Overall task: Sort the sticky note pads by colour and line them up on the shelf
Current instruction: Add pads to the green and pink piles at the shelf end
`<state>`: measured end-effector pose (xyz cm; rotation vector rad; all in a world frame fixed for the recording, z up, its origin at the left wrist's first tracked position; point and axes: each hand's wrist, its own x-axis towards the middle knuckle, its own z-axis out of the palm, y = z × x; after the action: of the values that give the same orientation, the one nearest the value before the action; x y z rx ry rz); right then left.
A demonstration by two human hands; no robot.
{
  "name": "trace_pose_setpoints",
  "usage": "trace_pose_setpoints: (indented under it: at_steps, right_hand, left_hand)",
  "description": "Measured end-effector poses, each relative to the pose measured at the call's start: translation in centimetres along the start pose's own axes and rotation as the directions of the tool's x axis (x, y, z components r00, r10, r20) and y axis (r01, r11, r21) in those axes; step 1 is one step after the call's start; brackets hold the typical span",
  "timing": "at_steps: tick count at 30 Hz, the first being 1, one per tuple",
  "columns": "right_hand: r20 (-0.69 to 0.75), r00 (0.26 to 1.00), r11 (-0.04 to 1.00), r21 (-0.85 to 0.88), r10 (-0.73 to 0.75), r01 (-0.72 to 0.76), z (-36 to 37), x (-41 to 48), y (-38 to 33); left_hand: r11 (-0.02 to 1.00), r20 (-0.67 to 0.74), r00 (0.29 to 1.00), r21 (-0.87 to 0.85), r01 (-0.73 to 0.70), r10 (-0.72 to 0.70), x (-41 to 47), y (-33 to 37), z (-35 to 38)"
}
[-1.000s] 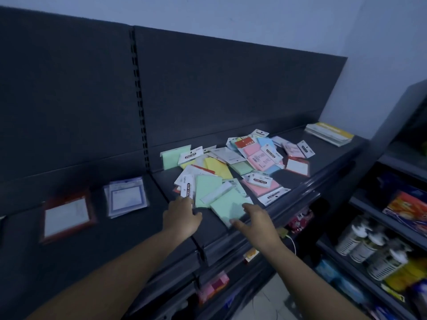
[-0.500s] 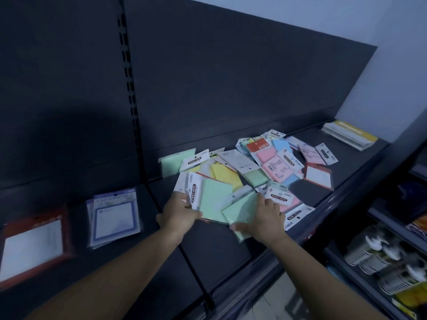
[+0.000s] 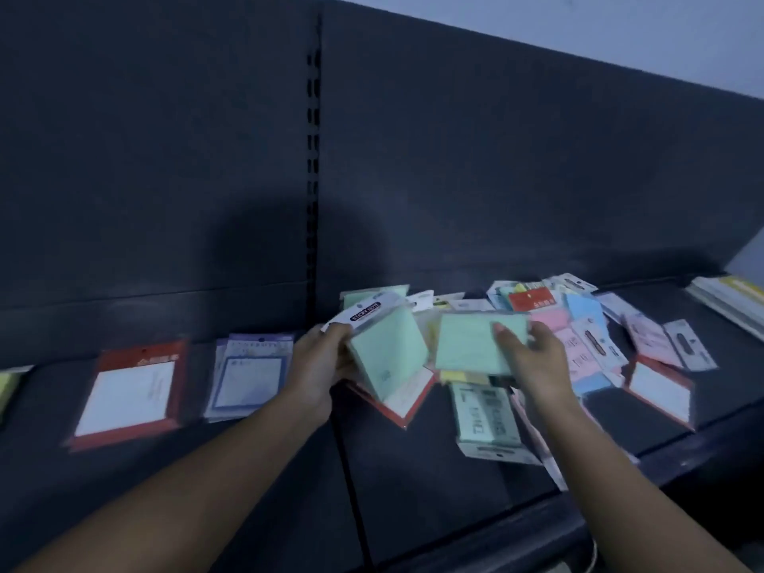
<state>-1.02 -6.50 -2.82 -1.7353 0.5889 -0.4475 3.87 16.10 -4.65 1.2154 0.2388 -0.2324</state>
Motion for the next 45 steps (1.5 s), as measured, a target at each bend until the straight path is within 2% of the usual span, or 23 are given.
trace_pose_setpoints:
  at_steps: [3,5,7,9,11,14,17,20,24,28,33,35,39,45]
  right_hand:
    - [0.083,0.996,0.987,0.153,0.039,-0.051,1.6,0.7,-1.1]
    - [0.183,0.983,0.979,0.196,0.014,-0.051,3.1,0.7,-1.6]
    - [0.325,0.945,0.969,0.237,-0.016,-0.065,5.2,0.1,-1.8]
    - [0.458,0.889,0.976,0.204,-0.029,-0.073,7.4,-1.1,-2.1]
    - [0.557,0.830,0.979,0.185,-0.034,-0.085,9.8,-2.6,-2.4]
    - [0.674,0.739,0.981,0.161,-0.028,-0.110,13.6,-5.9,-2.7]
    - [0.770,0.639,0.972,0.153,-0.004,-0.177,17.0,-10.1,-3.4]
    - [0.817,0.577,0.974,0.126,0.005,-0.186,20.4,-14.5,-4.6]
    - [0.847,0.530,0.975,0.078,0.045,-0.207,25.0,-21.8,-6.4]
    - [0.912,0.409,0.967,0.077,0.031,-0.244,29.5,-30.8,-7.8]
    - [0.952,0.306,0.978,0.031,0.034,-0.205,34.0,-41.4,-9.0]
    - [0.958,0.283,0.982,0.016,0.039,-0.190,35.5,-44.7,-8.9]
    - [0.949,0.305,0.986,-0.036,0.084,-0.160,37.9,-48.8,-8.6]
    - [0.948,0.315,0.998,-0.029,0.042,-0.047,42.5,-51.4,-9.4]
  left_hand:
    - [0.999,-0.189,0.982,-0.035,0.002,-0.009,-0.3,0.4,-1.0]
    - [0.999,-0.311,0.950,0.042,-0.005,0.018,-0.7,0.5,-2.1]
    - [0.993,-0.395,0.918,0.115,0.003,0.043,-1.4,0.6,-3.8]
    - [0.989,-0.448,0.894,0.140,0.038,0.030,-2.5,1.0,-5.9]
    - [0.992,-0.465,0.885,0.106,0.067,-0.011,-4.3,1.8,-8.2]
    - [0.995,-0.397,0.913,-0.001,0.101,-0.093,-8.1,3.2,-12.0]
    - [0.995,-0.368,0.927,-0.081,0.049,-0.076,-11.9,4.5,-15.8]
    - [0.996,-0.465,0.885,-0.087,-0.022,-0.021,-15.4,5.7,-19.6]
    - [0.991,-0.613,0.789,-0.077,-0.113,0.042,-20.5,6.9,-25.8]
    - [0.987,-0.727,0.680,-0.025,-0.160,0.092,-26.0,7.9,-32.7]
    - [0.987,-0.745,0.666,-0.087,-0.132,0.024,-31.9,8.7,-40.2]
    - [0.983,-0.729,0.685,-0.131,-0.130,-0.006,-34.0,9.1,-43.1]
    - [0.976,-0.675,0.736,-0.183,-0.114,-0.040,-36.7,9.9,-48.2]
    - [0.956,-0.702,0.712,-0.221,-0.194,-0.018,-35.8,10.5,-54.2]
